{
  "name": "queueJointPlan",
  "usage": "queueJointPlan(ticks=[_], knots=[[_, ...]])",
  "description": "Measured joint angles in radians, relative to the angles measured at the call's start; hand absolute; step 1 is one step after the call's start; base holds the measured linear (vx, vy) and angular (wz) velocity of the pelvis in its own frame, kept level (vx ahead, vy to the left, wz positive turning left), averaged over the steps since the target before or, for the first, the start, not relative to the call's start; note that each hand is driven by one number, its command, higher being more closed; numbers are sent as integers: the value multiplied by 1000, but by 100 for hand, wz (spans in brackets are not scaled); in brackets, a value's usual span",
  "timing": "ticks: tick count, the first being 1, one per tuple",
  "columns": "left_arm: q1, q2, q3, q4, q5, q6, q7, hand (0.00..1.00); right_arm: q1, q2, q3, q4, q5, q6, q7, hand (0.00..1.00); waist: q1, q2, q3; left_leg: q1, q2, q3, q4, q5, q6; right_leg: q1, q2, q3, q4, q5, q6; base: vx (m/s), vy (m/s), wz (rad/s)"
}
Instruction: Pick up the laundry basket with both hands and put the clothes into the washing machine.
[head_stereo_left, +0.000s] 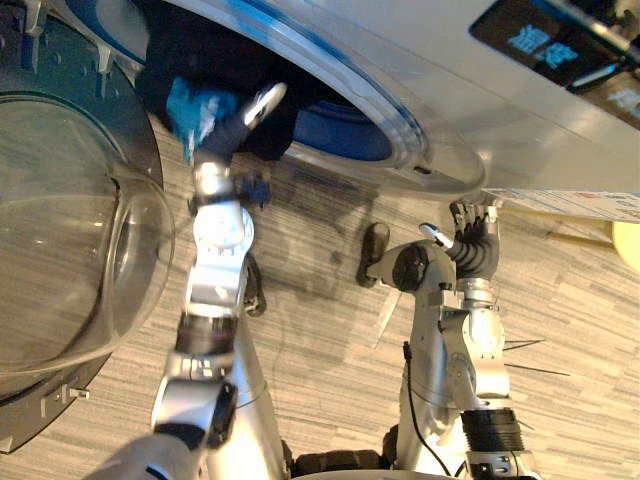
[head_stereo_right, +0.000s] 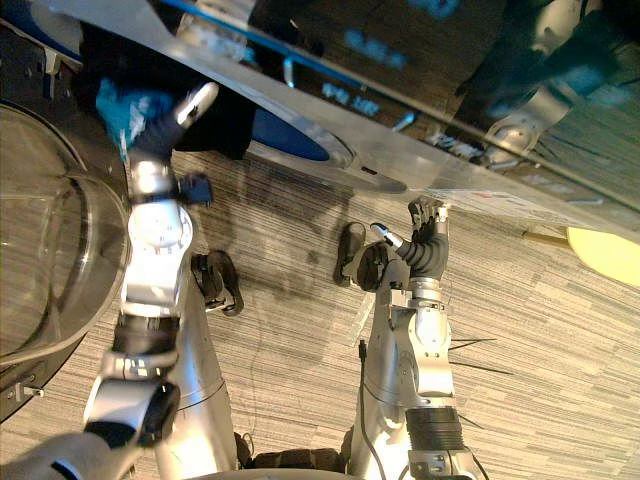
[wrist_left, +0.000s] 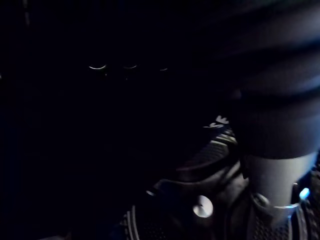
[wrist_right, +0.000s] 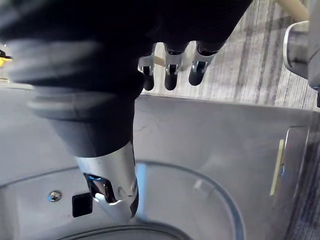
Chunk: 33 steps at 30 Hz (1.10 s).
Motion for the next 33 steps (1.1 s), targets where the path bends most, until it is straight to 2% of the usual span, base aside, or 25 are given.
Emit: queueJointPlan(ticks=[4, 6, 7, 9, 16, 17, 22, 24, 27, 30, 33], knots=[[147, -118, 21, 8, -168, -45, 1, 0, 33, 1, -1, -5, -12, 8, -20, 0, 24, 2, -3, 26, -1, 6, -44, 11, 0, 21, 1, -1, -32, 0, 0, 35, -9, 2], [154, -136, 33, 63, -248, -57, -6, 0, 41, -1, -1, -3, -12, 15, -26, 0, 33, 6, -8, 34, -2, 8, -61, 18, -2, 31, 2, -7, -45, 1, -1, 28, -20, 6], [137, -144, 41, 141, -332, -59, -6, 0, 41, 0, 3, 10, -12, 22, -35, 0, 42, 7, -11, 39, -2, 5, -75, 25, -8, 40, 3, -16, -58, 3, -4, 32, -25, 5], [99, -147, 45, 226, -397, -52, -9, 0, 38, -2, 3, 24, -12, 31, -38, 0, 46, 6, -13, 40, -3, 4, -87, 32, -12, 42, 3, -18, -63, 3, -4, 34, -34, 6], [-12, -120, 50, 401, -438, -46, -45, 0, 15, -19, 6, 53, -11, 35, -40, 0, 45, 7, -19, 35, 0, 3, -88, 34, -15, 38, 6, -20, -65, 4, -6, 3, -4, 0], [-42, -110, 56, 427, -439, -45, -45, 100, 9, -21, 5, 59, -12, 35, -43, 0, 44, 6, -23, 30, 0, 4, -88, 36, -17, 34, 7, -20, -66, 6, -10, 0, 0, 0], [-155, -52, 81, 495, -510, -52, -50, 100, -21, -22, 2, 81, -12, 35, -58, 0, 41, 5, -23, 25, 5, 4, -92, 39, -14, 30, 19, -18, -79, 17, -24, 12, -14, -4], [-213, -7, 85, 518, -582, -62, -71, 100, -36, -23, -5, 84, -11, 36, -60, 0, 39, 1, -26, 15, 5, 9, -105, 50, -8, 20, 25, -15, -95, 26, -18, 0, 0, 0], [-300, 51, 84, 523, -636, -73, -87, 100, -61, -24, -9, 84, -9, 36, -57, 0, 32, -2, -28, -10, 13, 13, -121, 66, -5, 3, 36, -16, -123, 42, -21, -9, -14, -6], [-347, 98, 75, 522, -642, -85, -89, 100, -81, -23, -8, 83, -7, 35, -56, 0, 17, -2, -28, -18, 20, 24, -137, 73, -5, -2, 36, -16, -146, 52, -14, -3, 1, -3], [-351, 108, 68, 520, -640, -102, -86, 100, -81, -21, -14, 81, -2, 34, -56, 0, 15, -2, -28, -17, 22, 31, -139, 75, -2, -2, 36, -14, -159, 58, -5, -2, 12, -9]])
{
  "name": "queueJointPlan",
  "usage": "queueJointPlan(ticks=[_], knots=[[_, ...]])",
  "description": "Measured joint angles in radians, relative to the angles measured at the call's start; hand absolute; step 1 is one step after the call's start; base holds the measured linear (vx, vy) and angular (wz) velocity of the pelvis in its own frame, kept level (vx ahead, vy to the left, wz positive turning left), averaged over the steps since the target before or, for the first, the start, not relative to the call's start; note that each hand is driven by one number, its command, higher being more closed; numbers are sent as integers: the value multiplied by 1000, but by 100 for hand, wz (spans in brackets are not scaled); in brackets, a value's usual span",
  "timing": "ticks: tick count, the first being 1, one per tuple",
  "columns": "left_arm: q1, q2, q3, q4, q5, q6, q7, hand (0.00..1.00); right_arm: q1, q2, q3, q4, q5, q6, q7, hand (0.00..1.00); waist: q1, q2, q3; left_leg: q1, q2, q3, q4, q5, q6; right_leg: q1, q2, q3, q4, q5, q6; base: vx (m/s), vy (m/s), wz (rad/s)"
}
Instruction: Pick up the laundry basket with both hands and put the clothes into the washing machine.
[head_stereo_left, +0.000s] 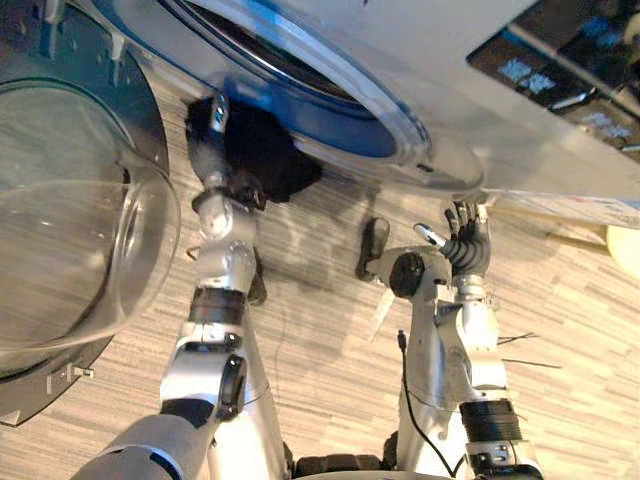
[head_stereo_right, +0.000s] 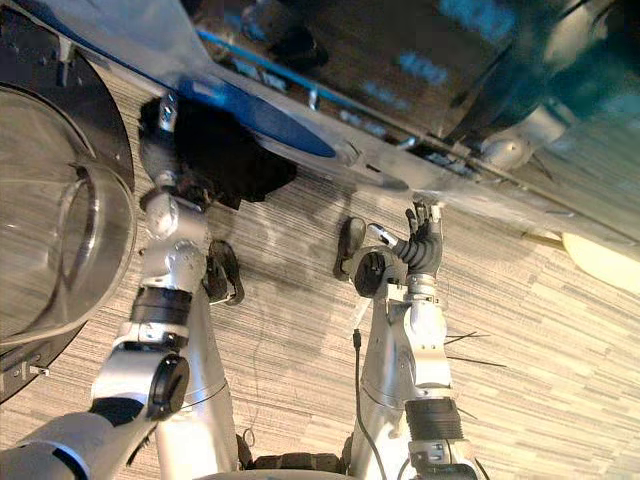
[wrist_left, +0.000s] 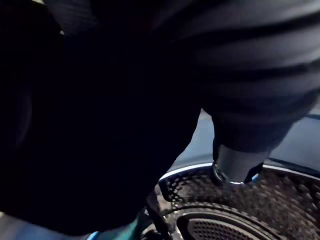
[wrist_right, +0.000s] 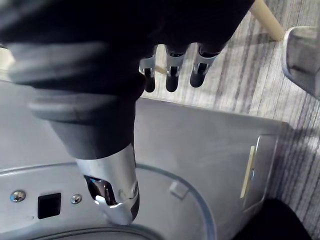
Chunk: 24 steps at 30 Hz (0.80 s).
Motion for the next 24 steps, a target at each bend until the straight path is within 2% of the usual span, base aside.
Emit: queueJointPlan(ticks=[7, 11, 18, 21, 24], knots=[[49, -6, -33, -16, 57, -7, 4, 100, 0, 2, -3, -1, -9, 0, 1, 0, -3, 0, 0, 0, -1, 7, -1, 1, 2, 0, -1, 5, -9, 21, -2, 1, 2, -1], [105, -14, -42, -96, 72, -15, 5, 100, 0, 2, -3, -2, -11, 0, 2, 0, 0, 0, 0, 1, -2, 7, -7, 1, 2, 0, -2, 4, -11, 20, -3, 1, -4, 1], [103, 6, -88, -196, 95, -26, 2, 100, 0, 0, -3, -2, -10, -1, 13, 0, 2, 0, 0, 4, -2, 12, -15, 1, 2, 0, -3, 6, -15, 20, -3, 1, -5, 1], [61, 10, -122, -203, 92, -26, 2, 100, 0, 1, 4, -2, -10, -1, 22, 0, 1, 0, 0, 4, -1, 20, -18, 1, 2, -3, -1, 12, -20, 22, -3, 0, 0, 0], [-62, 25, -163, -201, 43, -26, 6, 100, 0, -1, 19, -3, -9, -8, 23, 0, -2, 0, 0, 4, 3, 36, -23, 5, 9, -14, 2, 27, -30, 32, 6, -5, 5, -8]])
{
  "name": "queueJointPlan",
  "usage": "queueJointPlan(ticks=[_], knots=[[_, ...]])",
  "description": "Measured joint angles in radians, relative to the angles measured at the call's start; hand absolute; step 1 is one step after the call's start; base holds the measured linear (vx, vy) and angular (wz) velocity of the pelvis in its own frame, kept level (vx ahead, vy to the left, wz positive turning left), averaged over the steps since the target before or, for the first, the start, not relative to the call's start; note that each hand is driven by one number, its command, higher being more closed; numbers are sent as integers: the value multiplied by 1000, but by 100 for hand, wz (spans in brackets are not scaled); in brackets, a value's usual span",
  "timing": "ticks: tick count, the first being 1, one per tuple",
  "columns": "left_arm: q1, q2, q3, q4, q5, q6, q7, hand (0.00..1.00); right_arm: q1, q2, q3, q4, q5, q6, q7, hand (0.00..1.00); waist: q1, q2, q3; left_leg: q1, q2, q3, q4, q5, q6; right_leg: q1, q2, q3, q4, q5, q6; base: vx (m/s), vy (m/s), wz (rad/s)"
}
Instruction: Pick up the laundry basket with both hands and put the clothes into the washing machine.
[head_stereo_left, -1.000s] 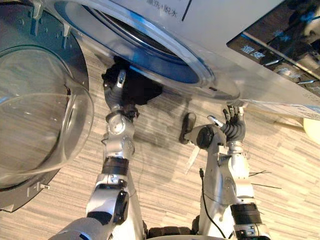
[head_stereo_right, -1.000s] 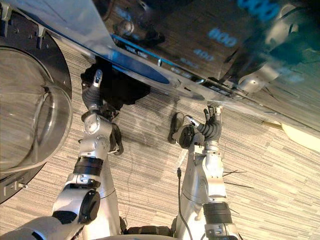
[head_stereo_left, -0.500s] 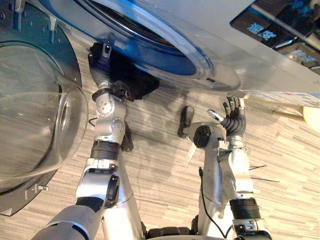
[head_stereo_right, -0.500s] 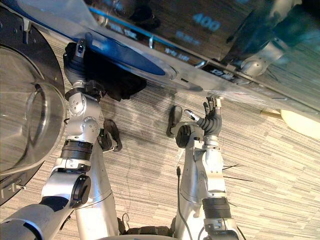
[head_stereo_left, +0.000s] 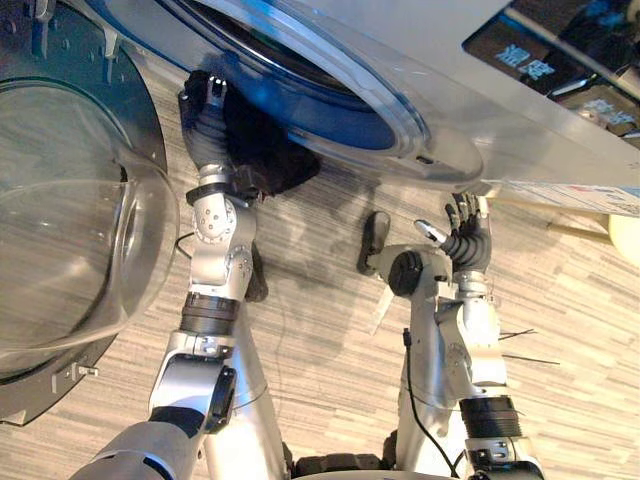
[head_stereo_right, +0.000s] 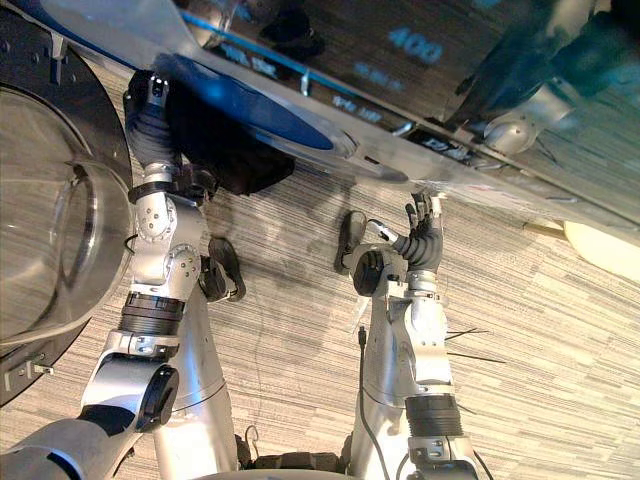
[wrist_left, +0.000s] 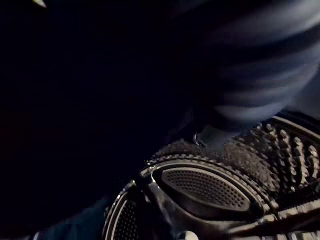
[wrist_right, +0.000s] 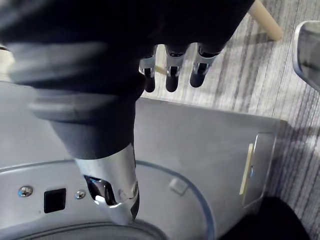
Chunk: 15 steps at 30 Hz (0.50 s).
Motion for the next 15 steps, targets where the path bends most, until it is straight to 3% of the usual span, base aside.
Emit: queueJointPlan(ticks=[10, 12, 15], knots=[[-461, 96, -49, 156, -198, -21, 64, 100, -45, 2, 56, -29, 2, 2, 21, 0, -58, -3, 19, -3, 66, 80, -2, -10, 39, -11, 32, 15, -115, 49, 41, -32, 53, -31], [-532, 115, -58, 158, -266, -40, 90, 100, -45, 2, 58, -36, 6, 3, 20, 0, -72, -7, 21, -10, 98, 119, 17, -3, 62, -7, 31, 35, -22, 26, -3, -14, -16, -5], [-591, 162, -52, 158, -293, -70, 122, 100, -71, 0, 69, -43, 15, 9, 20, 0, -75, -12, 26, -46, 118, 114, 27, -4, 64, -40, 55, 35, -51, 32, 9, -17, 0, -36]])
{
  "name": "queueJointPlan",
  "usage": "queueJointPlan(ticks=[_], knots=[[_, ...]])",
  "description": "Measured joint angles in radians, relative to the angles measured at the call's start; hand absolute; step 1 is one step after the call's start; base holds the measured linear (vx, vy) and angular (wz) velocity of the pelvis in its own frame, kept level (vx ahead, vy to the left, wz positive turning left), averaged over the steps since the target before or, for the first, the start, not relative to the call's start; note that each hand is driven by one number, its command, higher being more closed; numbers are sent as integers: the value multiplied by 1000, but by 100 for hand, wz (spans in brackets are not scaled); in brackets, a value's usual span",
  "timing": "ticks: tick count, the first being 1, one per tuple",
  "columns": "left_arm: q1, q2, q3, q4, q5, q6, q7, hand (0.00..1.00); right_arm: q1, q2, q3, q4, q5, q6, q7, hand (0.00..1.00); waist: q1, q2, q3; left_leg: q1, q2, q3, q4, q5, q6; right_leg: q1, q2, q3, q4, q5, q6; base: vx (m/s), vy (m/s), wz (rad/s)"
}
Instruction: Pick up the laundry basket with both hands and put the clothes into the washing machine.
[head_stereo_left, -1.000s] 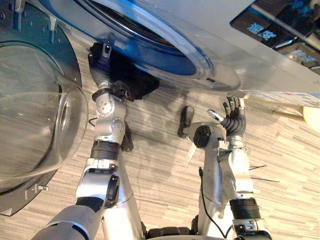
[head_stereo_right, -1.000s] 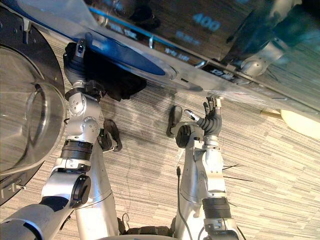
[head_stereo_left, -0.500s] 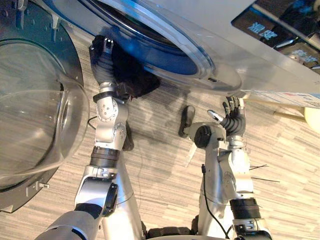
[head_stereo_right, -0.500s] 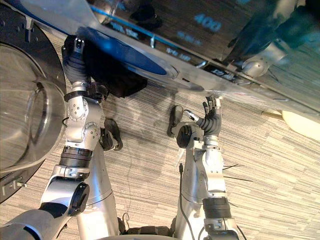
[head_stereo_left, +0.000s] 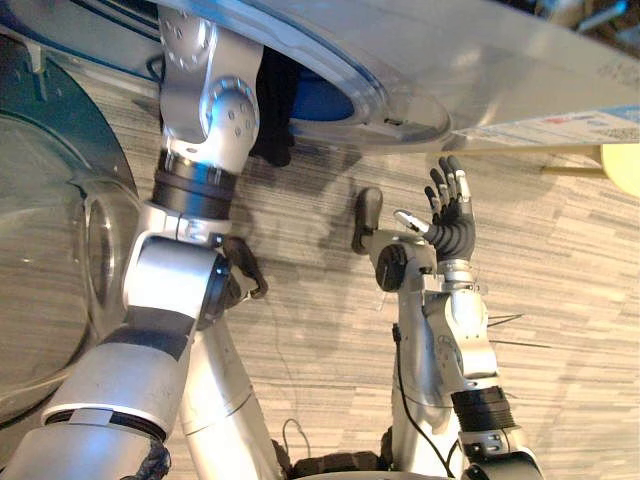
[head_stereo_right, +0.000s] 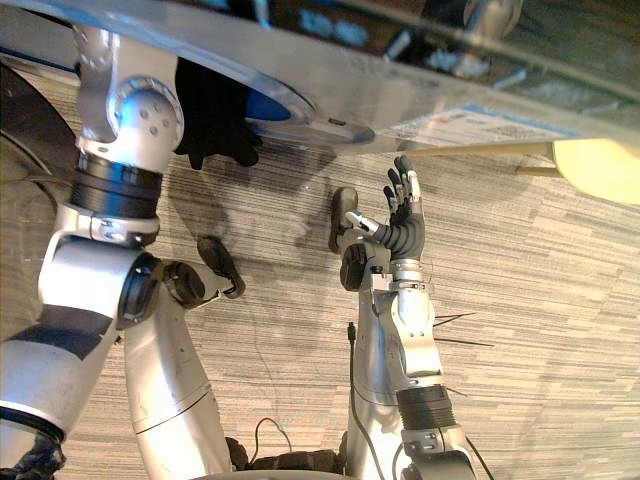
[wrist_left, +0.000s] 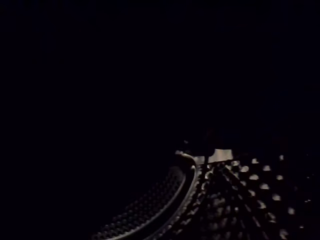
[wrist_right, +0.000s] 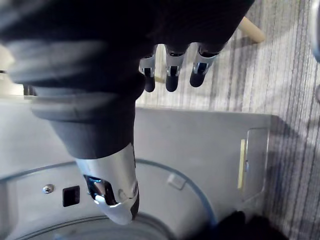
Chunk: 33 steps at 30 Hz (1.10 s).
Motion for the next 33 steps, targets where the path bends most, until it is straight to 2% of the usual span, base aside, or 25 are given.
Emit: queueJointPlan(ticks=[1, 3, 9, 10, 13, 15, 16, 18, 21, 22, 25, 28, 33], knots=[[-4, 9, 8, 0, -4, -3, 3, 100, 0, 1, 1, 0, 0, 0, 0, 0, -1, 1, 1, -7, 9, 0, -3, 0, 2, -2, 0, -6, -1, 3, 1, -35, 36, -43], [-10, 4, 23, -2, -9, -16, 14, 100, 31, -3, -3, -21, 2, 0, -1, 0, -5, 1, 2, -27, 30, 17, 19, -1, 5, -10, -4, 6, 63, -31, -5, 5, 4, -19], [-13, 24, 15, -1, -2, -38, 26, 100, 48, -5, -3, -68, 17, -1, 0, 0, -15, 0, 3, -78, 32, 6, 34, -1, 6, -47, -6, -8, 39, -22, 10, -16, 19, -17], [-15, 29, -8, -1, 32, -36, 25, 0, 49, -4, -3, -72, 19, -2, 2, 0, -18, 0, 3, -82, 31, 6, 37, -1, 7, -50, -8, -8, 40, -19, 14, 0, 0, 0], [-37, 76, -137, -3, 260, -8, 38, 0, 53, -5, -13, -87, 35, -17, 19, 0, -30, 0, 3, -98, 11, 2, 41, 1, 13, -61, -28, -7, 55, -19, 14, -13, 14, 22], [-56, 121, -277, -3, 507, 38, 39, 0, 64, -12, -21, -103, 37, -38, 45, 0, -29, 1, 3, -115, 0, -8, 52, 1, 13, -72, -40, -10, 71, -19, 14, -13, 11, 15], [-60, 127, -304, -3, 587, 55, 37, 0, 67, -16, -21, -106, 37, -41, 48, 0, -28, 1, 3, -119, -4, -11, 54, 1, 13, -75, -43, -11, 74, -19, 14, -14, 17, 12], [-62, 141, -388, 0, 857, 123, -2, 0, 73, -22, -21, -116, 39, -42, 75, 0, -27, 1, 3, -130, -6, -12, 56, 1, 13, -83, -46, -11, 78, -19, 14, -17, 13, 9], [-70, 154, -439, 38, 1080, 173, -29, 0, 80, -41, -20, -119, 55, -60, 98, 0, -26, 1, 3, -132, -20, -13, 56, 3, 17, -88, -61, -11, 87, -19, 14, -13, 8, 11], [-71, 160, -449, 45, 1173, 196, -61, 0, 80, -42, -20, -119, 66, -63, 113, 0, -26, 1, 3, -134, -21, -15, 58, 4, 18, -88, -61, -11, 92, -19, 14, -9, 5, 9], [-71, 168, -445, 92, 1274, 233, -136, 0, 85, -49, -21, -119, 77, -68, 134, 0, -20, 1, 3, -135, -21, -18, 61, 4, 17, -89, -60, -12, 95, -20, 12, 0, 0, 0], [-65, 161, -427, 123, 1278, 269, -169, 0, 92, -56, -23, -123, 87, -69, 135, 0, -13, 1, 4, -138, -21, -22, 67, 5, 15, -90, -60, -13, 103, -22, 10, 0, 0, 0], [-7, 164, -227, 92, 1258, 305, -168, 0, 106, -56, -40, -134, 94, -69, 134, 0, -3, 2, 4, -140, -30, -39, 91, 6, 14, -94, -63, -12, 152, -47, 8, 0, -14, 8]])
